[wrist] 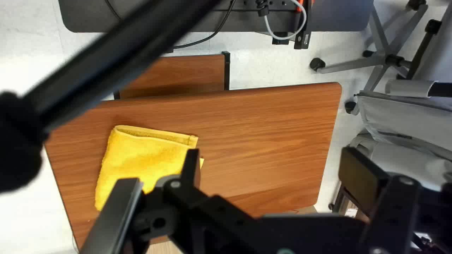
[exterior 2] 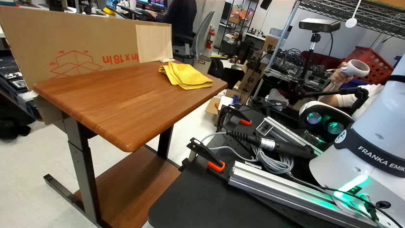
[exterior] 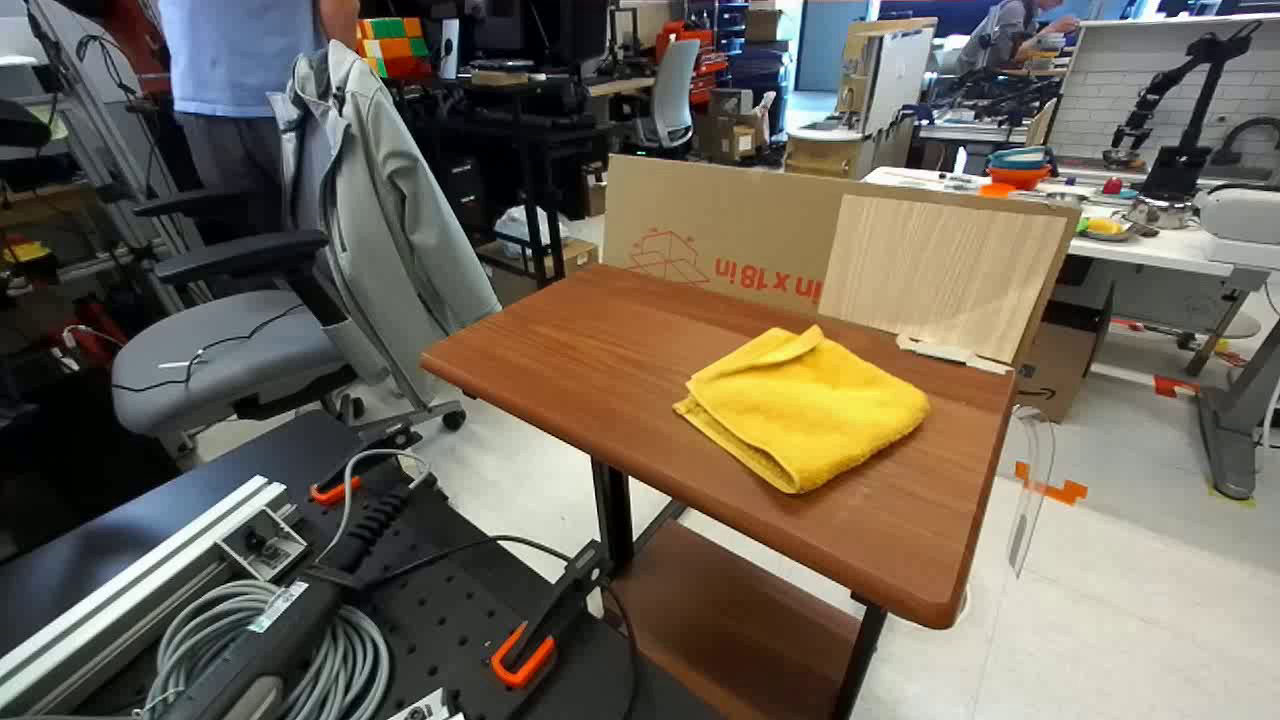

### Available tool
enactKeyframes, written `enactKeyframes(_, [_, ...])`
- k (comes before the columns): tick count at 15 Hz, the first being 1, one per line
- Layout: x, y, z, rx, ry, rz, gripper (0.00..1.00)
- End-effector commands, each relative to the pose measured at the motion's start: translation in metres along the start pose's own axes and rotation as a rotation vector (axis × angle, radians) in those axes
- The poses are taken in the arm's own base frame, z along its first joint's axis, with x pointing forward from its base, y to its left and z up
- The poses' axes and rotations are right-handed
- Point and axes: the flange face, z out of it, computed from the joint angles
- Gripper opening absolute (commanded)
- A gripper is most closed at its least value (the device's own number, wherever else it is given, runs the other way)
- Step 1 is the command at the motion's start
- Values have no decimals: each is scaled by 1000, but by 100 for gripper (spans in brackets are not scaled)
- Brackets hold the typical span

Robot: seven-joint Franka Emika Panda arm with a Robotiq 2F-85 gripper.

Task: Wipe the table with the yellow towel

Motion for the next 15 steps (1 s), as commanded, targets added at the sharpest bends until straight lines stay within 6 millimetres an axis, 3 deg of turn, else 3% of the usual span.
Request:
enactKeyframes(1, [0, 0, -1, 0, -1, 0, 100])
enactKeyframes(3, [25, 9, 0, 34, 35, 77, 100])
enactKeyframes(5, [60, 35, 14, 37, 93, 208, 100])
enactKeyframes(7, [80, 61, 30, 13, 161, 309, 100])
enactKeyframes(15, [139, 170, 147, -112, 65, 698, 100])
